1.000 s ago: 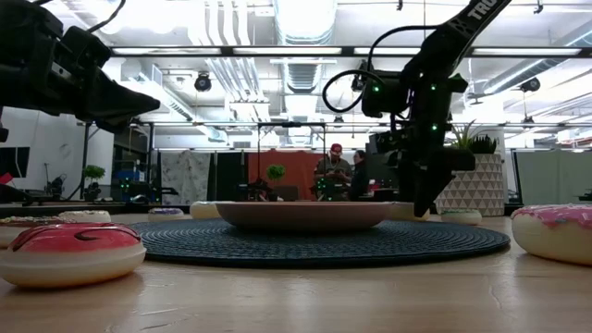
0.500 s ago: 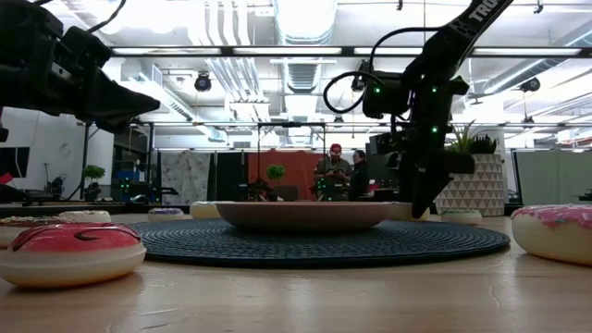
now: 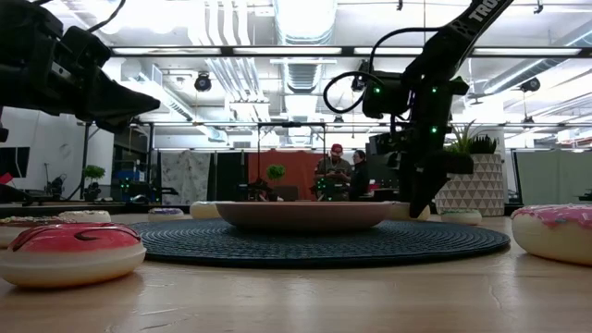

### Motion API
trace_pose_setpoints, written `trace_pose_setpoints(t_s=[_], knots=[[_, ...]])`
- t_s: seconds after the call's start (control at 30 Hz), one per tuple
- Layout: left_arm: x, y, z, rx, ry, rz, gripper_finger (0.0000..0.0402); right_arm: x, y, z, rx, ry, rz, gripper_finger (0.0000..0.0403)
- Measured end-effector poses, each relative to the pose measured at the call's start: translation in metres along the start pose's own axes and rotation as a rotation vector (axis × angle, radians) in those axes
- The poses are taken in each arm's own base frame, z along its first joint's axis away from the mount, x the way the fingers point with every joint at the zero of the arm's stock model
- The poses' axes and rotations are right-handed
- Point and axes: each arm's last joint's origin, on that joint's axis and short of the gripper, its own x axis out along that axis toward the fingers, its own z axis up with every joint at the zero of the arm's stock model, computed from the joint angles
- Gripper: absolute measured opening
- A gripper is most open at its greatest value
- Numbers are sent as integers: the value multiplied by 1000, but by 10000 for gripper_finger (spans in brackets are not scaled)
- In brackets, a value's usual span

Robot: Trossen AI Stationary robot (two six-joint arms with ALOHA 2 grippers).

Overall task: Pick & Place donuts
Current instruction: Put the large purple donut on the gray plate

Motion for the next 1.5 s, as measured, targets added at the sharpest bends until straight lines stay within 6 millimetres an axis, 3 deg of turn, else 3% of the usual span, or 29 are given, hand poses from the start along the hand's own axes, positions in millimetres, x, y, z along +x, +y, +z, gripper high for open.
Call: trace_pose_setpoints(t_s=[0.53,0.73,1.23,1.5], knots=[[0,0,0,0,1,0,0,-9,0,2,-1,-34,-8,127],[0,0,0,0,3,0,0,-29,-5,11,6,-107,-40,125],[0,0,0,0,3,0,0,-91,-29,56,19,-278,-116,126],[0,0,0,0,2,0,0,-110,-38,68,27,-340,-148,124]])
